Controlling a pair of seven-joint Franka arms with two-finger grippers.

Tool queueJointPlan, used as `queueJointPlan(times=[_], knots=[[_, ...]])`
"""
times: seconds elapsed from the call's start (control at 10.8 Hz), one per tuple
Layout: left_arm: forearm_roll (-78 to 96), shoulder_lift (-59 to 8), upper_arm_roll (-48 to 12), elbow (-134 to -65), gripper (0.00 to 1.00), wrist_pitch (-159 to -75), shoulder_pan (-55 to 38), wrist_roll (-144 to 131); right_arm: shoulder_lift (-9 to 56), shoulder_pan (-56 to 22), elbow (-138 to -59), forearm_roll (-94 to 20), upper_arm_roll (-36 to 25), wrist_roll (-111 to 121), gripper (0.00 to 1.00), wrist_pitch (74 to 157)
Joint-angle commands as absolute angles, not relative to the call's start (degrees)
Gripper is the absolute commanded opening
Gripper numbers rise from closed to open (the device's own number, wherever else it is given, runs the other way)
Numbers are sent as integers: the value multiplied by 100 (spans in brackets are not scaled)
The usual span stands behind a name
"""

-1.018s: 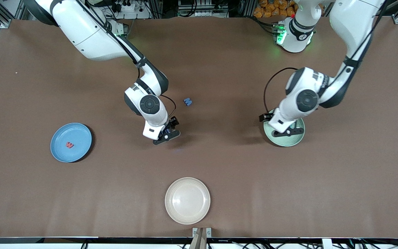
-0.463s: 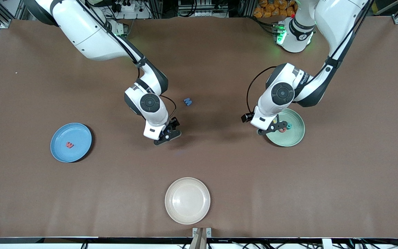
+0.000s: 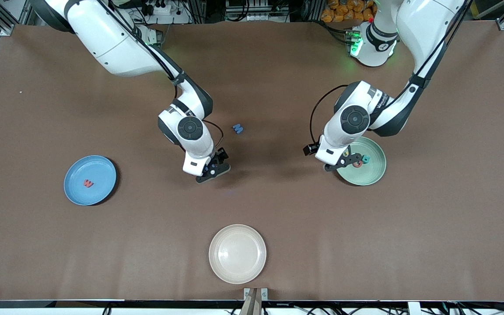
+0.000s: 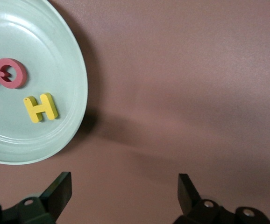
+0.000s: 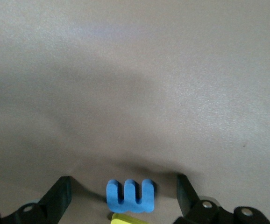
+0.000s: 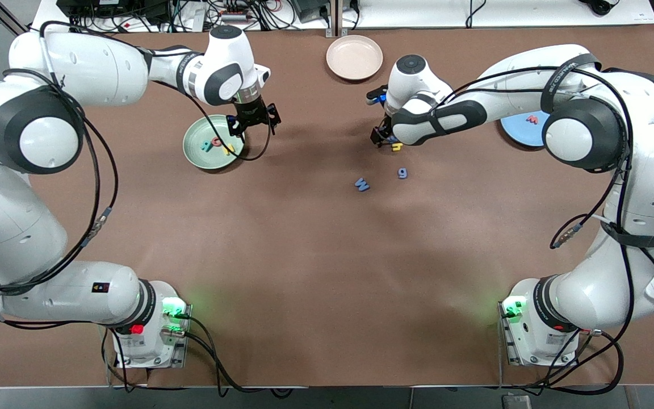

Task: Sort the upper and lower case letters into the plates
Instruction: 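Grasp the blue E with the right gripper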

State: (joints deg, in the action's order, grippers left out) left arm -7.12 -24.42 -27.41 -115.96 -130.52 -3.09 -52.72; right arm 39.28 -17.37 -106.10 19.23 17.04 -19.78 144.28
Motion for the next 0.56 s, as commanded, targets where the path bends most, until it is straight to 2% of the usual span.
queueJointPlan(times=[0.0, 0.46], knots=[[-659, -2505, -2760, -11505, 100, -13060, -325, -5388, 3806, -1740, -10793, 2065, 1670, -2180, 100, 14546], [-650, -2549, -2760, -11461, 100, -13061, -334, -5396, 3656, -1731, -10819, 2065, 1670, -2180, 100, 14335]])
